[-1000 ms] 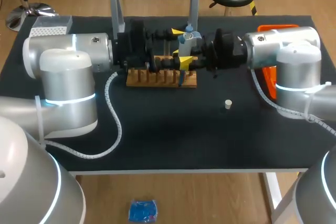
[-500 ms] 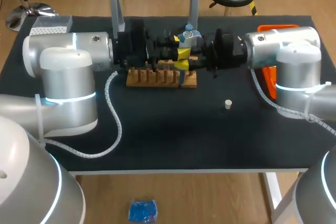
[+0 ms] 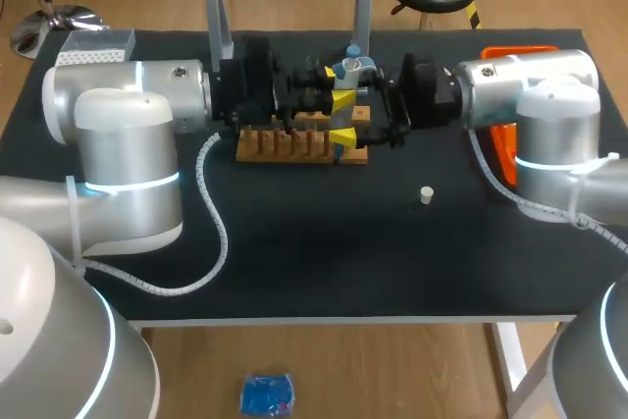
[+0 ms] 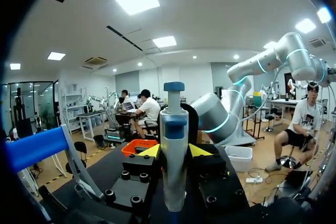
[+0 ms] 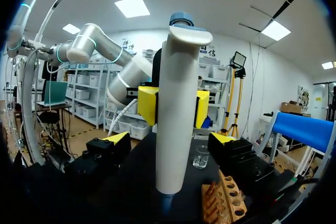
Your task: Invert the test tube, pick up the pipette, mount the tip to pipette, aspirate from beaker and dispense into the tube, eject the tip, return the pipette, and cap with the stopper.
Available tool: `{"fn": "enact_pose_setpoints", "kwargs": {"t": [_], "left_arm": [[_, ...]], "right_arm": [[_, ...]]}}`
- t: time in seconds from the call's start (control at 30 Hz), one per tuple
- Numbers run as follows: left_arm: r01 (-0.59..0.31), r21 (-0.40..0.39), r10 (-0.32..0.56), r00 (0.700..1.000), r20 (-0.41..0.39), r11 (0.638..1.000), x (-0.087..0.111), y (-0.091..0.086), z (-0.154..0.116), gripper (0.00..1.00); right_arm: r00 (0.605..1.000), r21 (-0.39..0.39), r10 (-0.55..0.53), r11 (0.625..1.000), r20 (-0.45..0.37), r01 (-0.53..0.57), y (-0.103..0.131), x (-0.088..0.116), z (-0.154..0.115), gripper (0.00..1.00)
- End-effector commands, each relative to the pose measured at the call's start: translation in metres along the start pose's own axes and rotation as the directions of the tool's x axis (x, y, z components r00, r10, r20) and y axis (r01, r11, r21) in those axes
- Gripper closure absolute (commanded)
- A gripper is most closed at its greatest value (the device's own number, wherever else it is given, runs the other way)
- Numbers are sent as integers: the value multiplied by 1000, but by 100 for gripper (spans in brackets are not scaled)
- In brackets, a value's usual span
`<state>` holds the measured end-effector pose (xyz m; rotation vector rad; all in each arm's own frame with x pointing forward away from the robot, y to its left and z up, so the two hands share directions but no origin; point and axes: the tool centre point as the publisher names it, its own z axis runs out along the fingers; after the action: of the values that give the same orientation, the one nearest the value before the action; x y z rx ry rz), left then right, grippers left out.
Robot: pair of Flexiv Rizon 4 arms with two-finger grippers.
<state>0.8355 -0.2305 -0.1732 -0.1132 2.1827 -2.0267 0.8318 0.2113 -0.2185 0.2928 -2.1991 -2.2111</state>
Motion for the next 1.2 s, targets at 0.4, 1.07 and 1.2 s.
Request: {"fn": "enact_pose_setpoints", "kwargs": {"t": [0.4,1.07,1.2], "left_arm": [[15,-11,-15,1000,-10,1000,-7,1,6,100],[10,-35,-11,1000,-5,999,-16,-5,19,100],[10,-35,-10,1000,-2,999,-16,-5,19,100]], "right_arm": [[997,64,-45,997,68,41,11,-10,-83,0],[969,170,-39,985,244,-3,-4,-18,-212,0],[968,160,-37,987,248,-3,-6,-19,-214,0]]}}
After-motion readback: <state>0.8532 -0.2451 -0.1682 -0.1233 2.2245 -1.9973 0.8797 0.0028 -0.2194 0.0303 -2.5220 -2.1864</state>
